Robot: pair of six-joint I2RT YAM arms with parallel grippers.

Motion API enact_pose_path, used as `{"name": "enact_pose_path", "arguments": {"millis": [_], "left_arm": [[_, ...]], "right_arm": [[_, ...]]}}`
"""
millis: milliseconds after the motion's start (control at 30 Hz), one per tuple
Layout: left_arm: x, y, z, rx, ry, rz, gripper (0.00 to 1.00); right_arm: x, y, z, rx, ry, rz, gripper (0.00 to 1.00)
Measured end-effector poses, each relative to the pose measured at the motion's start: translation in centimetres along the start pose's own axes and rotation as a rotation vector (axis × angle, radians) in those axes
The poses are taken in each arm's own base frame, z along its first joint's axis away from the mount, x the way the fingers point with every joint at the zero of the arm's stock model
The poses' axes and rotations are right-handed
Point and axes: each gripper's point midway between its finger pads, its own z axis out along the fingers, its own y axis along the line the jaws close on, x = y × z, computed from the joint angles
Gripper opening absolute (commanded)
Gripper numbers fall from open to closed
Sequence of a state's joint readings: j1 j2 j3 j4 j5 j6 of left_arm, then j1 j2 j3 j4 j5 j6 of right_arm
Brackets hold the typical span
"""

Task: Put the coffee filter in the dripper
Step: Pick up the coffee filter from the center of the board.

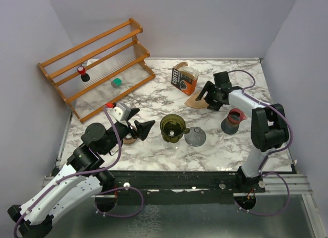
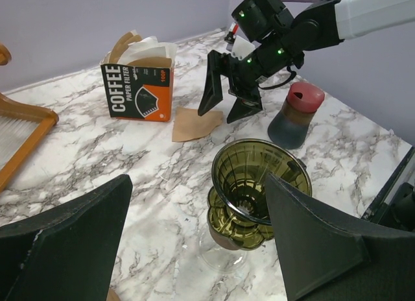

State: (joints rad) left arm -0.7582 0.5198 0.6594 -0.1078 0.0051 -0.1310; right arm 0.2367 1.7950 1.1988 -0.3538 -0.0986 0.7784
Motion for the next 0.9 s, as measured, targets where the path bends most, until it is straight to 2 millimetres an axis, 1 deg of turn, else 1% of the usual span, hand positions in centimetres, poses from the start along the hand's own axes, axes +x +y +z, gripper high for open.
{"name": "enact_pose_path", "arguments": {"millis": [167, 433, 600, 767, 900], "left_arm": [[-0.1, -0.1, 0.0, 0.003, -0.003, 0.000, 0.85], [-0.1, 0.0, -0.1, 0.000, -0.004, 0.000, 0.85], [-0.1, 0.0, -0.1, 0.000, -0.004, 0.000, 0.85], [-0.1, 0.0, -0.1, 0.000, -0.003, 0.000, 0.85], [0.0, 0.0, 0.0, 0.000, -0.001, 0.000, 0.85]], "right_arm": [[-0.1, -0.2, 0.3, 0.016, -0.006, 0.029, 0.77], [0.3, -1.7, 2.3, 0.078, -0.003, 0.085, 0.68], [0.0, -2.1, 2.8, 0.104, -0.025, 0.119, 0.61], [-0.7, -2.5, 3.3, 0.129, -0.068, 0.144, 0.51], [-1.2, -2.6, 3.8, 0.134, -0.092, 0.157, 0.35]]}}
